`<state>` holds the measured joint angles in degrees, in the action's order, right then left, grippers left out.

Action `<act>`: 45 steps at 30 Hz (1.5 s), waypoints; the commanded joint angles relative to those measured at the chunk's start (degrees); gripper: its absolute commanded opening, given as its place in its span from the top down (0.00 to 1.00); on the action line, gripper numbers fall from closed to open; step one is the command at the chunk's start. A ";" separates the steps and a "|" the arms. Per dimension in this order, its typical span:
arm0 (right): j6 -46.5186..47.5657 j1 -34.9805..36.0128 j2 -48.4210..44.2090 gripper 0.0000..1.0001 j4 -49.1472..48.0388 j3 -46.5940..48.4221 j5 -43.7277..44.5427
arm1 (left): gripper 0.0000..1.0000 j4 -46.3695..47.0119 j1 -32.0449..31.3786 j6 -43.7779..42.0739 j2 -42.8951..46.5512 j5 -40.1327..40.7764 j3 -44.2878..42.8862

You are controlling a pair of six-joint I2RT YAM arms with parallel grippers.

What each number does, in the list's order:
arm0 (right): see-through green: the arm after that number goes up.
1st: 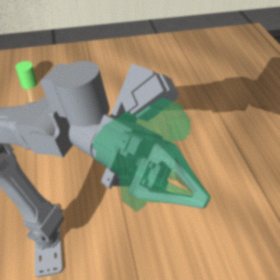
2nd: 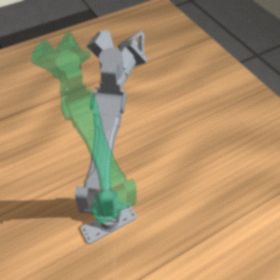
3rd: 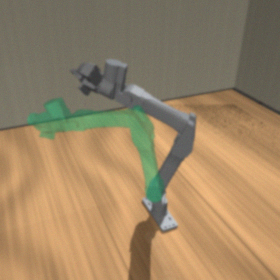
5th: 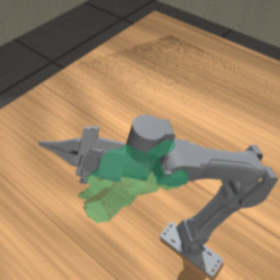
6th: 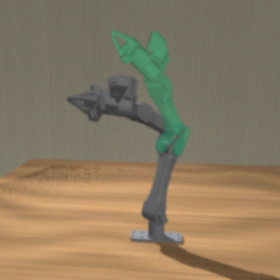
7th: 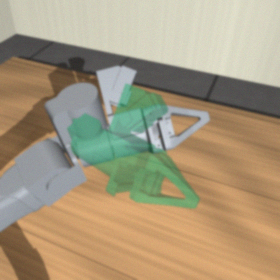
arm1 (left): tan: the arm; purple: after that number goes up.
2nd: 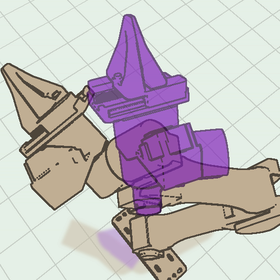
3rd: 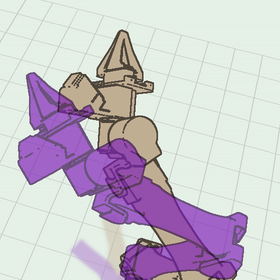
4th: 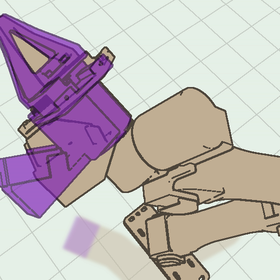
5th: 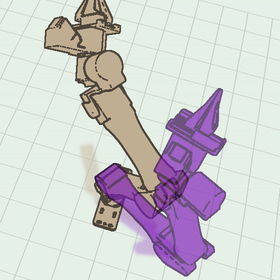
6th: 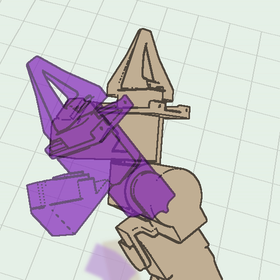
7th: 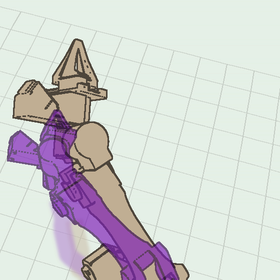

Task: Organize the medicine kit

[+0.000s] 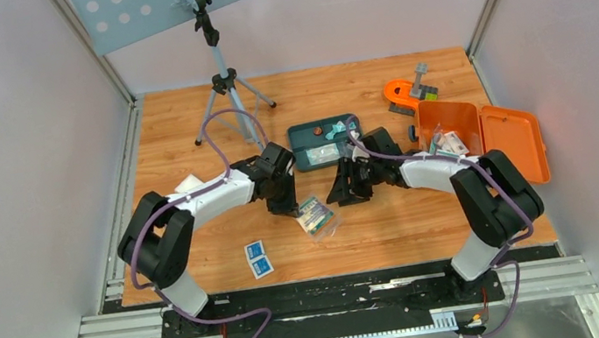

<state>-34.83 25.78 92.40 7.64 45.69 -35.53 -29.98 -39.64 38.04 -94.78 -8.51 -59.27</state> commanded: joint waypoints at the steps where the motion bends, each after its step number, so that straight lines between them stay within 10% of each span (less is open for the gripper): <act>1: -2.28 1.25 2.93 0.55 -5.20 -0.14 -1.78 | 0.84 2.61 0.68 0.41 -2.97 0.33 -0.32; 15: -6.79 3.88 9.79 0.60 -13.19 0.42 -3.99 | 0.85 4.86 0.68 -0.78 -6.74 -0.95 0.33; 25: -6.15 4.37 5.53 1.00 -10.67 0.94 -0.81 | 0.83 1.68 0.70 -2.61 -4.73 -1.07 -2.12; 30: -2.54 3.20 -4.43 1.00 -2.13 1.30 6.81 | 0.53 -2.65 0.62 -4.95 1.87 -0.79 -5.12; 35: 0.68 -3.33 -15.28 1.00 4.76 2.46 10.76 | 0.34 -7.08 0.70 -7.03 10.28 3.17 -7.64; 45: 8.03 -30.07 -34.33 1.00 12.59 7.65 10.92 | 0.33 -10.10 0.88 -6.65 13.51 5.81 -7.63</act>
<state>-31.88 2.96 62.41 16.93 49.21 -25.47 -37.56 -39.11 32.01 -81.12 -4.14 -66.98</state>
